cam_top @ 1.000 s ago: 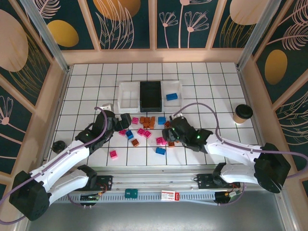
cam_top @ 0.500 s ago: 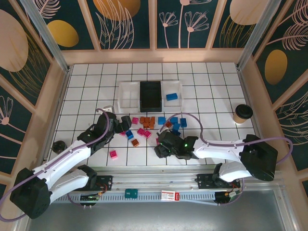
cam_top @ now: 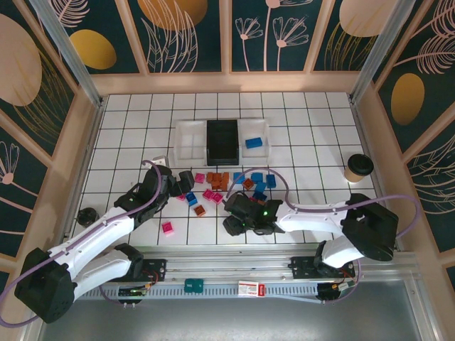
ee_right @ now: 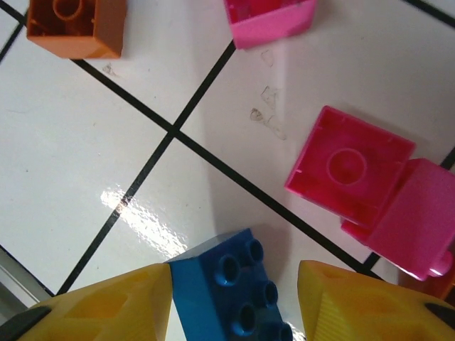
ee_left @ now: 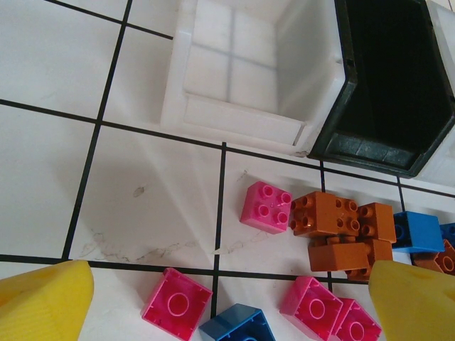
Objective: Sort the legos into containers by color
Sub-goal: Pick up the lego from the bottom-center of the table.
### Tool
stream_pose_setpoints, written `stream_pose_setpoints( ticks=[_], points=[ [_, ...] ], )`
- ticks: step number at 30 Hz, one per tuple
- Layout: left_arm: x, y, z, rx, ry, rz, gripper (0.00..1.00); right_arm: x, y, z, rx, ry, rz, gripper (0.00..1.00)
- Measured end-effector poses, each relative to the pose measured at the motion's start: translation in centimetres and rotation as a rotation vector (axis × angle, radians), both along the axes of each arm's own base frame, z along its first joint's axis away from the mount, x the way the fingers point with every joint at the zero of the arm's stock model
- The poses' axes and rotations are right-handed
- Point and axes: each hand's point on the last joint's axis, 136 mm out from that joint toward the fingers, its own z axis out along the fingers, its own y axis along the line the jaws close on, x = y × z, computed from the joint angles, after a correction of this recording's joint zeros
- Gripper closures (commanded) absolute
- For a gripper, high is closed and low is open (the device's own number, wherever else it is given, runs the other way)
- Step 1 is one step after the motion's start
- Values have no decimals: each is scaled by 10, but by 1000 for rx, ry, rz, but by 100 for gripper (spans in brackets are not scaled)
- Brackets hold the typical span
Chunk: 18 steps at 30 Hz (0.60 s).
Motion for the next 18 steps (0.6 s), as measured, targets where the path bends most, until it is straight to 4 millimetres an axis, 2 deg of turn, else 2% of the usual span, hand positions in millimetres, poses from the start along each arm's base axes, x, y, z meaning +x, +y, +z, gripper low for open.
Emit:
stream_pose_setpoints(
  ticks=[5,10,18],
  points=[
    [0,0,0,0,0,0,1,-4,-10,-24,-100,20,6,48],
    [0,0,0,0,1,0,1,-4,-7,-25,-132,2,21,45],
    [0,0,0,1,1,0,1,-3,-2,-23,-139,-15,35,68]
  ],
)
